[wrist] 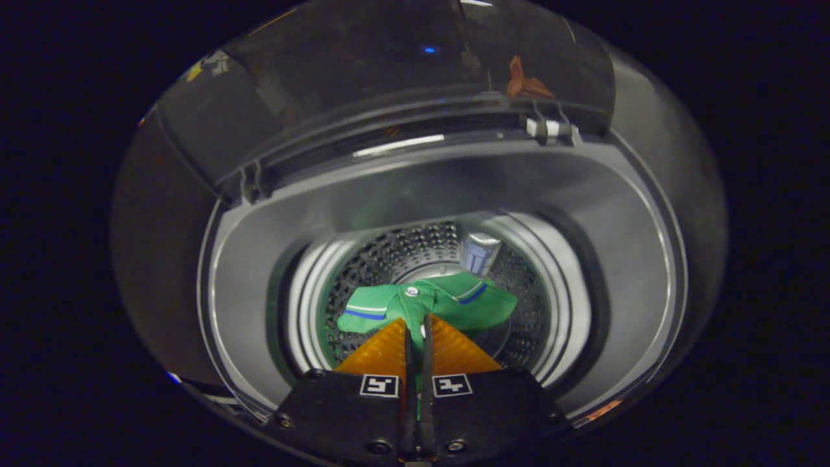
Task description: Put the clothes into the washing machine and then close the washing machine lid.
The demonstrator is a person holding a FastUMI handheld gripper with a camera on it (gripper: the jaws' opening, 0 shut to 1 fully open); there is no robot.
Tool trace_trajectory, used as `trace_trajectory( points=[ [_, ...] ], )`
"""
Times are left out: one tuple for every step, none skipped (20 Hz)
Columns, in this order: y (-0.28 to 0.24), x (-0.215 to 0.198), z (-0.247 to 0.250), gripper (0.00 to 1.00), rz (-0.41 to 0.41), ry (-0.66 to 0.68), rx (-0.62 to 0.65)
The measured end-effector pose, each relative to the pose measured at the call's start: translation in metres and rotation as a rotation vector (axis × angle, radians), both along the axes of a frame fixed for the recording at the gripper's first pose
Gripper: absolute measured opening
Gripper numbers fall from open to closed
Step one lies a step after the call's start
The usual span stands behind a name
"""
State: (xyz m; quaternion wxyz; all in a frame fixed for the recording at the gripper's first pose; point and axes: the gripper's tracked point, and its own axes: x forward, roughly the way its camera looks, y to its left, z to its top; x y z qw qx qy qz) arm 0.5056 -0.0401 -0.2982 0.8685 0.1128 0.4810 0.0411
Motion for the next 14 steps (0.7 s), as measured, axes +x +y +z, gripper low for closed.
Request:
trace_trajectory(
  points=[
    [0.0, -0.001, -0.007, 0.06, -0.006, 0.025, -0.005],
    [-0.001, -0.003, -0.011, 0.06, -0.017, 0.041, -0.001],
    [-0.003, -0.001, -0.008, 0.06, -0.03, 0.066, -0.001],
    [-0.002, -0.005, -0.018, 0.06, -0.043, 0.075, -0.008],
    [-0.004, -0.004, -0.015, 0.06, -0.049, 0.069, -0.015],
    [-0.004, -0.004, -0.015, 0.06, -0.052, 0.061, -0.018],
    [-0.003, -0.004, -0.015, 0.06, -0.051, 0.06, -0.02],
    [-0.003, -0.005, -0.015, 0.06, -0.049, 0.063, -0.022],
    [-0.004, -0.004, -0.016, 0.07, -0.049, 0.065, -0.027],
    [-0.004, -0.005, -0.016, 0.07, -0.052, 0.065, -0.029],
    [-0.004, -0.006, -0.015, 0.09, -0.055, 0.065, -0.028],
    [-0.003, -0.007, -0.013, 0.11, -0.056, 0.06, -0.022],
    [-0.002, -0.007, -0.013, 0.15, -0.052, 0.055, -0.025],
    [0.0, -0.008, -0.009, 0.19, -0.049, 0.047, -0.021]
  ],
)
